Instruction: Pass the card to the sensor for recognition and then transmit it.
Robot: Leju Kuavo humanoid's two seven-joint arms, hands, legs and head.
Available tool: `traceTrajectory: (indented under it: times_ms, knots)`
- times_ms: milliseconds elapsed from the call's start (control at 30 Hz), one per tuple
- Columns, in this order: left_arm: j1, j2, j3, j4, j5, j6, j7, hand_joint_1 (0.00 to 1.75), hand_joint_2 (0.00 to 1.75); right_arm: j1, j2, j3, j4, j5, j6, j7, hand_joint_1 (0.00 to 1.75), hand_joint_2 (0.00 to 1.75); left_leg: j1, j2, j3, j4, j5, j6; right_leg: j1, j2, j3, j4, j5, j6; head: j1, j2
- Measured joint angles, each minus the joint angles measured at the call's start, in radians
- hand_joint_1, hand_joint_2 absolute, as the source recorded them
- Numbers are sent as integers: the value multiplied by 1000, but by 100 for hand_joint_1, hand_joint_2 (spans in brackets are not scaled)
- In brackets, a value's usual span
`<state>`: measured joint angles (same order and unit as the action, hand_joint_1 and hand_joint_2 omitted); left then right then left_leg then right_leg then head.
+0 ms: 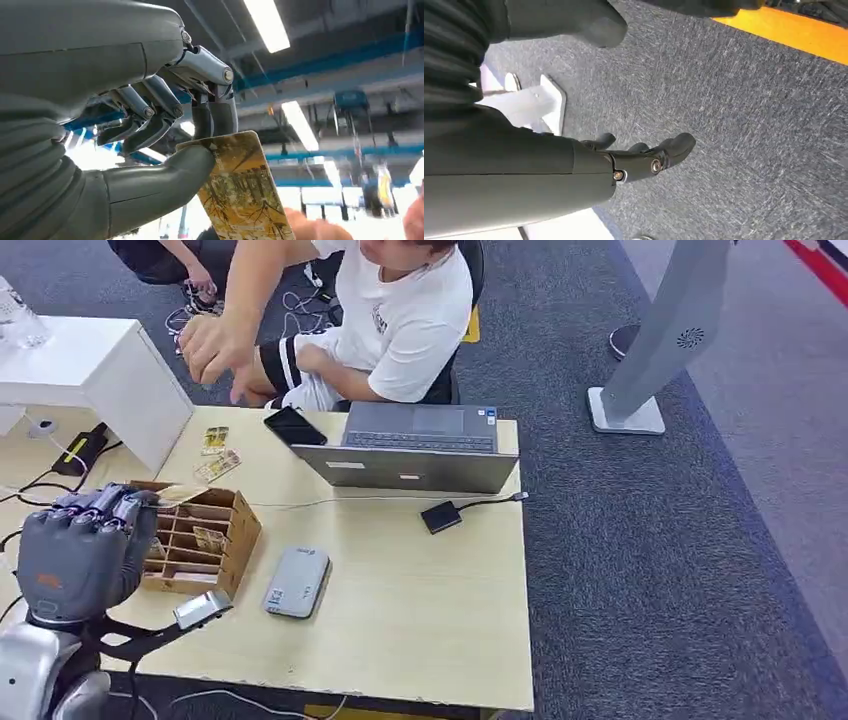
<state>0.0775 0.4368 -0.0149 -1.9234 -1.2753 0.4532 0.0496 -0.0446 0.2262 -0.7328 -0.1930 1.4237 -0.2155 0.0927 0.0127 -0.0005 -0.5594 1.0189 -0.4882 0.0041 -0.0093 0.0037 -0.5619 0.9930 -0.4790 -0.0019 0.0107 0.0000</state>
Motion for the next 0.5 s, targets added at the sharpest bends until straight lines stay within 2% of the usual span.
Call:
traceTrajectory:
  times_ms: [67, 300, 367, 500]
  knots:
    - [-103, 0, 0, 47, -20, -3, 3, 175, 175, -4, 0, 3, 0, 17, 8, -3, 0, 175, 0, -4, 0, 0, 1, -1, 0, -4, 2, 0, 0, 0, 0, 0]
    - [-466, 28, -13, 453, -75, -5, -10, 175, 175, -15, -5, 15, 0, 33, 30, -22, 0, 175, 1, -1, -1, 0, 7, -4, 0, 0, -1, 2, 6, -4, 0, 0]
    - [-539, 35, -24, 566, -80, -2, -15, 175, 175, -16, -6, 16, 0, 32, 32, -17, 0, 175, 1, 1, -1, 0, 7, -4, 0, 1, -1, 2, 6, -4, -1, 0]
    - [-609, 36, -43, 693, -83, 4, -18, 175, 175, -15, -10, 19, 0, 32, 33, 1, 0, 175, 0, 1, -2, 0, 6, -4, 0, 2, -2, 2, 6, -4, 0, 0]
